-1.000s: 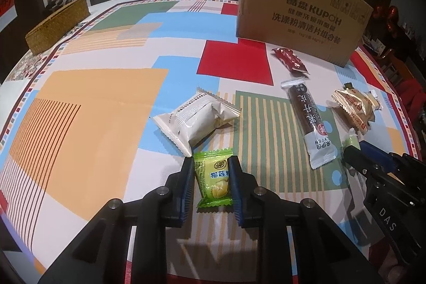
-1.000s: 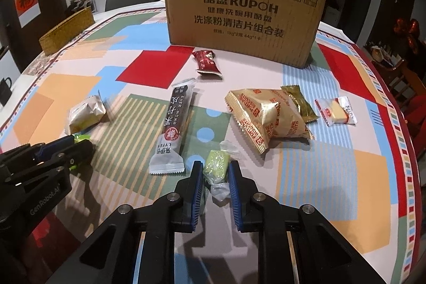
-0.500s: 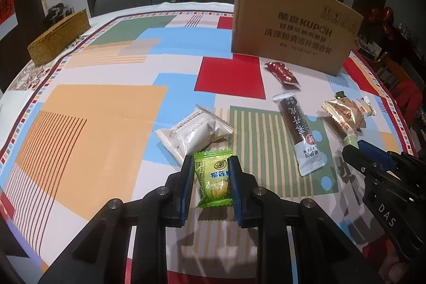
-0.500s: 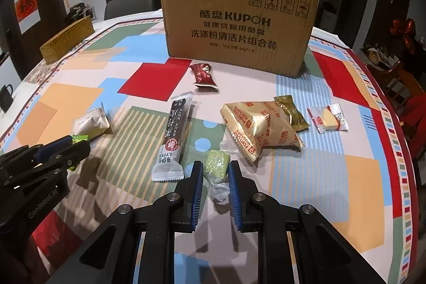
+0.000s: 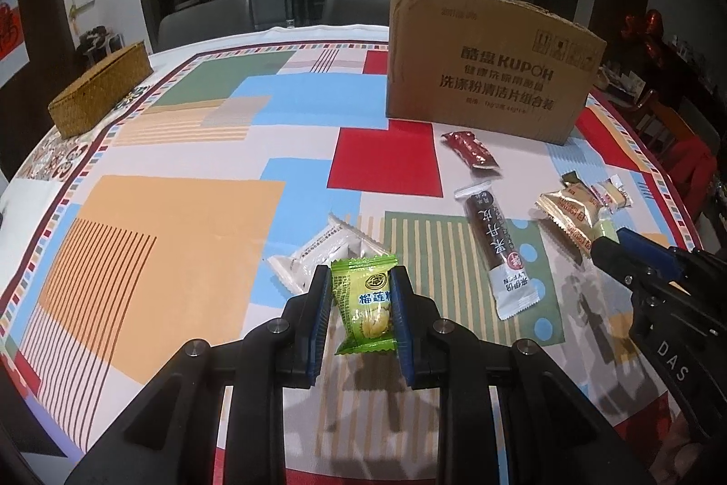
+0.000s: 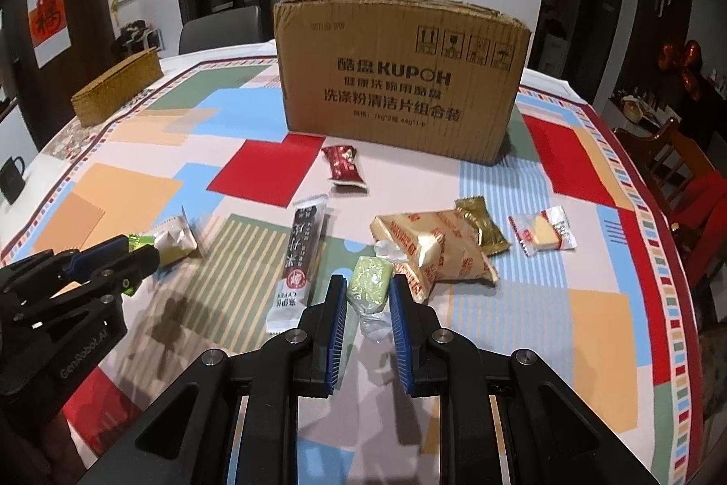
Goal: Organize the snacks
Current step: 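Lift the green packet and clear candy and carry both over the cardboard box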
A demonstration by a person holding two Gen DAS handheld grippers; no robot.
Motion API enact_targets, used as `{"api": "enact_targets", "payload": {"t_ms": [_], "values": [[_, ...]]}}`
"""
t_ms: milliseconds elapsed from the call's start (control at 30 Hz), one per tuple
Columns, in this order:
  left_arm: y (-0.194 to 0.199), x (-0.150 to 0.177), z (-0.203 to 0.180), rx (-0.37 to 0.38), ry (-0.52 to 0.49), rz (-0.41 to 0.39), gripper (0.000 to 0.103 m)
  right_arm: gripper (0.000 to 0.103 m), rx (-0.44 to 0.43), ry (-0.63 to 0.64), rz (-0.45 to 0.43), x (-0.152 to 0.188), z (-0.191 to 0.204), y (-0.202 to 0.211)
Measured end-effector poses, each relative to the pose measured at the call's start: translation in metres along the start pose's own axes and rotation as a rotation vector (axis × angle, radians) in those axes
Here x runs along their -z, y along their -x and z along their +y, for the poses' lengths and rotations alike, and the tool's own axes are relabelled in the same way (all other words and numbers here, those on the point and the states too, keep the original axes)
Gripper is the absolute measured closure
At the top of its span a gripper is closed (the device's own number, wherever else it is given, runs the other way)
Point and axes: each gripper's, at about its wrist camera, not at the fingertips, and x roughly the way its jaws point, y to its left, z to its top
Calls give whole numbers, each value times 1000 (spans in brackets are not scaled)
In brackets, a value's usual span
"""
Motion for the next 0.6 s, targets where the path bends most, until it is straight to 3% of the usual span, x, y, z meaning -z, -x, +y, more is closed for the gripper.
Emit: {"api": "enact_targets", "payload": {"t_ms": [600], "values": [[10, -23, -3, 7, -18, -40, 77, 82, 15, -17, -69, -23, -5, 17]]}}
